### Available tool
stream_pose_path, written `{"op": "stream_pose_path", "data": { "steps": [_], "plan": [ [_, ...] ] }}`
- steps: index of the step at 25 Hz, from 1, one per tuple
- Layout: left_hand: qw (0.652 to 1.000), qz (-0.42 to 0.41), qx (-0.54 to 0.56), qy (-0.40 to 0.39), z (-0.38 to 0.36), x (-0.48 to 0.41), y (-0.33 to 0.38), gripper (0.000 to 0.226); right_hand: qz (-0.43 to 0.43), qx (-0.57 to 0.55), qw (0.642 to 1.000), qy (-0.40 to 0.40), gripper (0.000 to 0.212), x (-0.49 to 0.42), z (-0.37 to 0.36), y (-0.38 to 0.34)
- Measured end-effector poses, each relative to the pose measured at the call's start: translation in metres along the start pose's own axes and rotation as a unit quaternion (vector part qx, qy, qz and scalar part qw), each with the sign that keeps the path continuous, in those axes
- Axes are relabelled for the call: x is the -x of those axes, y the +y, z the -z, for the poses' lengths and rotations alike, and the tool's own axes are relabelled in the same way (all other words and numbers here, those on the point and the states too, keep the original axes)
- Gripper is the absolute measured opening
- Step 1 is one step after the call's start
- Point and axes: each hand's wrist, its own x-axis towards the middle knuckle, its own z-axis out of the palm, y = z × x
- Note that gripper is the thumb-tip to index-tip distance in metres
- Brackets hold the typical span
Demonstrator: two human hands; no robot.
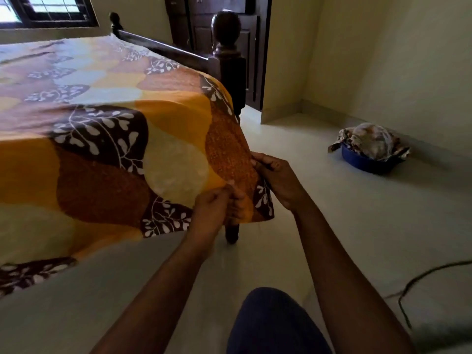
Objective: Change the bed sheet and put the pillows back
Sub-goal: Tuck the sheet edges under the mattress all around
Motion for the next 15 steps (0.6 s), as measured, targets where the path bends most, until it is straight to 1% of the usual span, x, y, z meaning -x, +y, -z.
{"op": "stream_pose_path", "data": {
  "steps": [1, 2, 3, 4, 5, 6, 7, 8, 9, 10, 11, 12, 14, 15],
  "plan": [
    [0.992, 0.100, 0.063, -0.035, 0.001, 0.003, -0.009, 0.038, -0.026, -0.007, 0.999, -0.017, 0.030, 0.000, 0.001, 0.005],
    [0.977, 0.172, 0.105, -0.065, 0.001, 0.003, -0.021, 0.040, -0.055, -0.029, 0.997, -0.036, 0.027, 0.001, 0.000, 0.010],
    [0.961, 0.218, 0.149, -0.087, 0.001, 0.003, -0.033, 0.042, -0.080, -0.067, 0.993, -0.055, 0.025, 0.001, -0.002, 0.014],
    [0.942, 0.244, 0.207, -0.103, -0.001, 0.002, -0.042, 0.046, -0.102, -0.111, 0.986, -0.070, 0.024, 0.001, -0.004, 0.017],
    [0.922, 0.247, 0.277, -0.111, -0.003, 0.002, -0.047, 0.052, -0.120, -0.150, 0.978, -0.082, 0.025, 0.001, -0.008, 0.019],
    [0.907, 0.221, 0.344, -0.101, -0.005, -0.001, -0.052, 0.061, -0.137, -0.179, 0.970, -0.093, 0.028, 0.001, -0.010, 0.020],
    [0.895, 0.181, 0.400, -0.084, -0.009, -0.004, -0.055, 0.063, -0.149, -0.200, 0.963, -0.099, 0.033, 0.001, -0.012, 0.020],
    [0.887, 0.142, 0.435, -0.063, -0.013, -0.007, -0.057, 0.054, -0.156, -0.212, 0.959, -0.105, 0.038, 0.001, -0.014, 0.021],
    [0.888, 0.112, 0.445, -0.040, -0.016, -0.009, -0.059, 0.038, -0.157, -0.209, 0.959, -0.112, 0.039, 0.001, -0.016, 0.022],
    [0.894, 0.098, 0.438, -0.012, -0.019, -0.010, -0.061, 0.022, -0.154, -0.190, 0.963, -0.116, 0.036, 0.000, -0.017, 0.021],
    [0.899, 0.092, 0.427, 0.009, -0.021, -0.009, -0.062, 0.012, -0.148, -0.143, 0.973, -0.106, 0.029, 0.000, -0.017, 0.020],
    [0.904, 0.089, 0.418, 0.029, -0.022, -0.009, -0.064, 0.011, -0.138, -0.068, 0.984, -0.087, 0.024, 0.001, -0.016, 0.017],
    [0.910, 0.076, 0.403, 0.056, -0.021, -0.010, -0.069, 0.013, -0.117, 0.084, 0.989, -0.014, 0.029, 0.008, -0.016, 0.008],
    [0.917, 0.066, 0.388, 0.067, -0.020, -0.009, -0.071, 0.015, -0.091, 0.128, 0.987, 0.031, 0.030, 0.014, -0.018, 0.003]
  ]
}}
